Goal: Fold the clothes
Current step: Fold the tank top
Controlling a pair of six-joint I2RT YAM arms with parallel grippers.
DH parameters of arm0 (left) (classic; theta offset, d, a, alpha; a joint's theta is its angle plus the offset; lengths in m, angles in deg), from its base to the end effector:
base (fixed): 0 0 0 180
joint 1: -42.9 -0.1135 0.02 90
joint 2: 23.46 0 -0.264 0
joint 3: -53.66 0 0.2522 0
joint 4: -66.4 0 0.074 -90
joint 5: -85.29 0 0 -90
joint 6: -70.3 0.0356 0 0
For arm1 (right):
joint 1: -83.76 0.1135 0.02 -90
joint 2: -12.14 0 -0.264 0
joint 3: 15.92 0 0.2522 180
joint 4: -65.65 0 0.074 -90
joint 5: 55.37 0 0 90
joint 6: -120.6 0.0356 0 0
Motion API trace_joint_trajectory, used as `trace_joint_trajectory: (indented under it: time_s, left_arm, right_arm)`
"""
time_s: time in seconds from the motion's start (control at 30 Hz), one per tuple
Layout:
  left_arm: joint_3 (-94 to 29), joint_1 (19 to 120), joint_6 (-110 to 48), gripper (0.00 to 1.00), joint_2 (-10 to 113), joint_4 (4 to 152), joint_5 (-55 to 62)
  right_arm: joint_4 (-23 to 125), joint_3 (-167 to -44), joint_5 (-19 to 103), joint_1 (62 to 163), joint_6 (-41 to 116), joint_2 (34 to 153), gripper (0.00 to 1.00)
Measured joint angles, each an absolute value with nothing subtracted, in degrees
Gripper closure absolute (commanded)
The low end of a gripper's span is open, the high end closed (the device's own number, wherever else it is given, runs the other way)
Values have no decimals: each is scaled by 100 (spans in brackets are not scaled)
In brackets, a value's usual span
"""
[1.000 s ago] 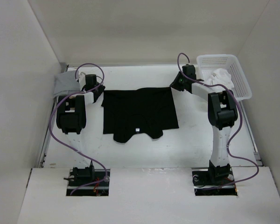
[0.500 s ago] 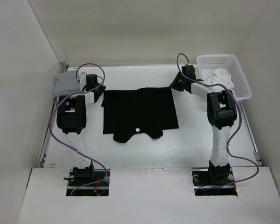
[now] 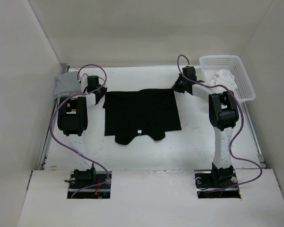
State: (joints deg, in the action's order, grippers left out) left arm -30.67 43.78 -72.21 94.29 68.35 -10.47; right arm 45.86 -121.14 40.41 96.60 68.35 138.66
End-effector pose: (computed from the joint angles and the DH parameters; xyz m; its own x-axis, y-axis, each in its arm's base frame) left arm 0.4426 -0.0032 0.1449 -0.2995 -0.7849 -0.5424 -0.4997 0.6133 -0.6117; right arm 0.4814 0.1134 0.1621 -0.6873 0.4681 -0.5554 0.1590 0.8431 0.5138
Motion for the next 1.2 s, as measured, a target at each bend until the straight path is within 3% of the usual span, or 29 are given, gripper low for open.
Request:
trace_joint_trajectory:
  time_s: [0.57,0.73,0.87,1.2]
  left_arm:
    - [-2044,4297,-7267,100,8426,6498,-1051]
    - [-2171,4287,-7261,76,8430,6614,-1043]
    - [-2383,4260,-7274,71,8791,6697,-997]
    - [-2477,4217,-7350,75,9208,6446,-754]
  right_arm:
    - [4807,-11504,4019,9767,6855,13140,97]
    - [4895,-11458,4023,9809,6855,13016,97]
    - [4892,-11458,4025,9809,6855,13016,97]
    - [4895,-11458,4049,9809,6853,13051,97]
